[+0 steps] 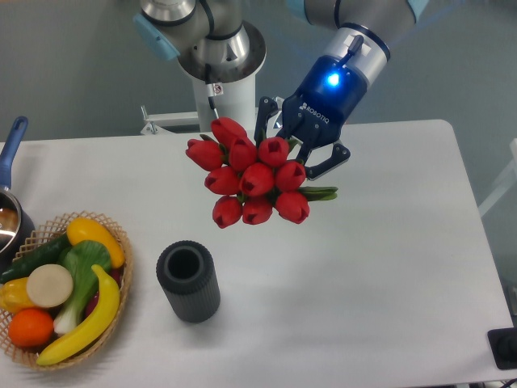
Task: Insert the flowers into the vase
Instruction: 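Hold the red tulip bunch steady in the gripper above the table, then carry the tulip bunch toward the black vase, stems pointing down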
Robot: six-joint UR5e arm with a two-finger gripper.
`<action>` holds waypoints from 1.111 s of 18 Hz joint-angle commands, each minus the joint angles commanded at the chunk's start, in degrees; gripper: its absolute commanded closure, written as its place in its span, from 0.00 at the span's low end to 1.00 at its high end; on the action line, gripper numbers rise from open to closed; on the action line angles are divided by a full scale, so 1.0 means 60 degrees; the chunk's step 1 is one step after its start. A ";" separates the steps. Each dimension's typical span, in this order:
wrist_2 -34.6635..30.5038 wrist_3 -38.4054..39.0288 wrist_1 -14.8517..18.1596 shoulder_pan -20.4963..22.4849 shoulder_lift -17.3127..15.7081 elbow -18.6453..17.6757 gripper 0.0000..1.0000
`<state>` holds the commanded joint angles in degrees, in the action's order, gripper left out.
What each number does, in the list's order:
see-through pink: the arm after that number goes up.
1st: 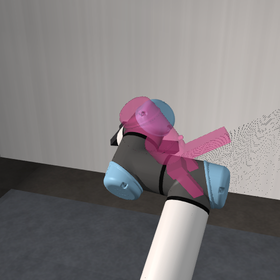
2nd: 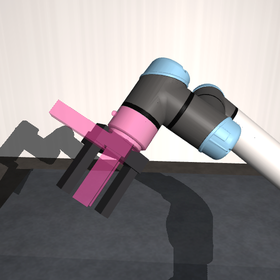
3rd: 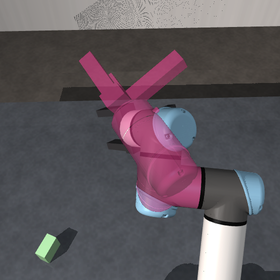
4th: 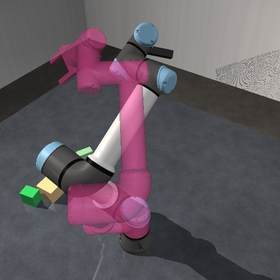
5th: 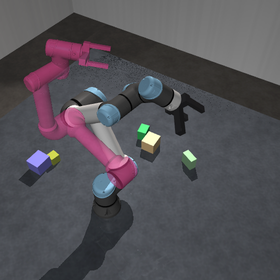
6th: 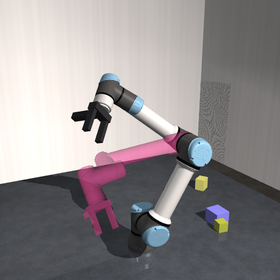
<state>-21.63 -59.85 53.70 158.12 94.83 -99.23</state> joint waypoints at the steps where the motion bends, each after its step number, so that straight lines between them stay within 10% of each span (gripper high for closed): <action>1: 0.0190 0.0000 -0.0073 -0.0029 0.0029 -0.0015 0.63; 20: 0.3327 -0.0645 -0.1158 -0.1376 0.1684 0.0409 0.63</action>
<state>-1.67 -63.72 46.76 149.86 104.94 -96.77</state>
